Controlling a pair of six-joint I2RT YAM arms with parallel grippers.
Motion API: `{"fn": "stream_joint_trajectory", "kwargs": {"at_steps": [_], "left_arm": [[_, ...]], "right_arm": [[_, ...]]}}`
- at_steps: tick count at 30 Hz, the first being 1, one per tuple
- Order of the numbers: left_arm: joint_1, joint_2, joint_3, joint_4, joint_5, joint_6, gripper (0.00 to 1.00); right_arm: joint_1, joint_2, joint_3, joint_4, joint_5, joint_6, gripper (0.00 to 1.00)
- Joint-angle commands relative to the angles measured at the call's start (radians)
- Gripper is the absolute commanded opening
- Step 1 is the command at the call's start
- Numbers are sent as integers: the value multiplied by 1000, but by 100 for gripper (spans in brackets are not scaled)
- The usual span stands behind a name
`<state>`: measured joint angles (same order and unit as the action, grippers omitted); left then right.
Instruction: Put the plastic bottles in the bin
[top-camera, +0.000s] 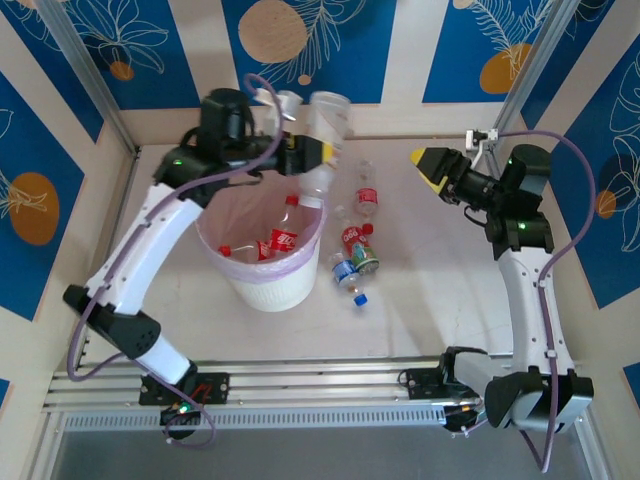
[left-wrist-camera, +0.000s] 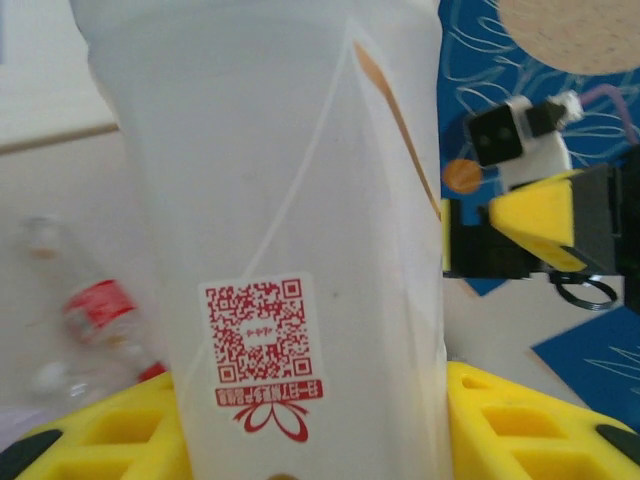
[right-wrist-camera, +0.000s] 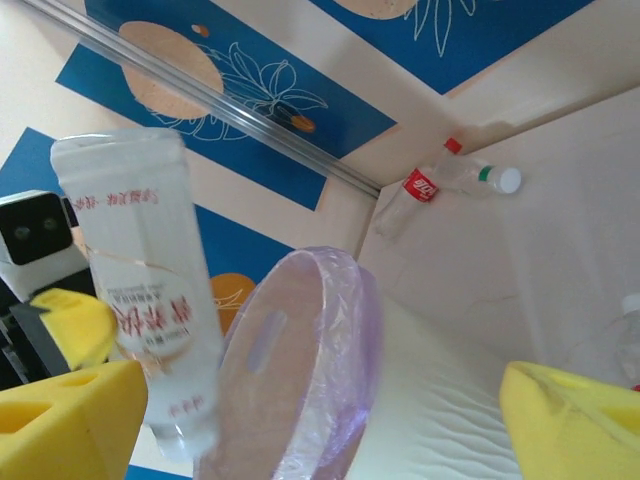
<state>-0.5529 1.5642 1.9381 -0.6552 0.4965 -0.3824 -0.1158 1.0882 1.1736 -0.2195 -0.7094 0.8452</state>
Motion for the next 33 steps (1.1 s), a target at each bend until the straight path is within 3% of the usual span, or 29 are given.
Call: {"fn": "stream_joint_trajectory", "kwargs": {"at_steps": [1,8,13,25,33], "left_arm": [[36,-52,47,-215,-43,94,45],[84,-104,79,-462,-243,264,45],[84,-118,-27,-553,-280,299,42],[71,-131,-306,-469,-332,301,35],[52,-144,-506,-302,-343,285,34]], "right_arm": [[-18,-7,-38,-53,2,-33,91],[-43,4,-36,-84,1,-64,91],[-64,7,-40,-100,19,-81,91],[-65,22,-49,-136,63,-118,90],[-64,29,-62,-131,68,-118,90]]}}
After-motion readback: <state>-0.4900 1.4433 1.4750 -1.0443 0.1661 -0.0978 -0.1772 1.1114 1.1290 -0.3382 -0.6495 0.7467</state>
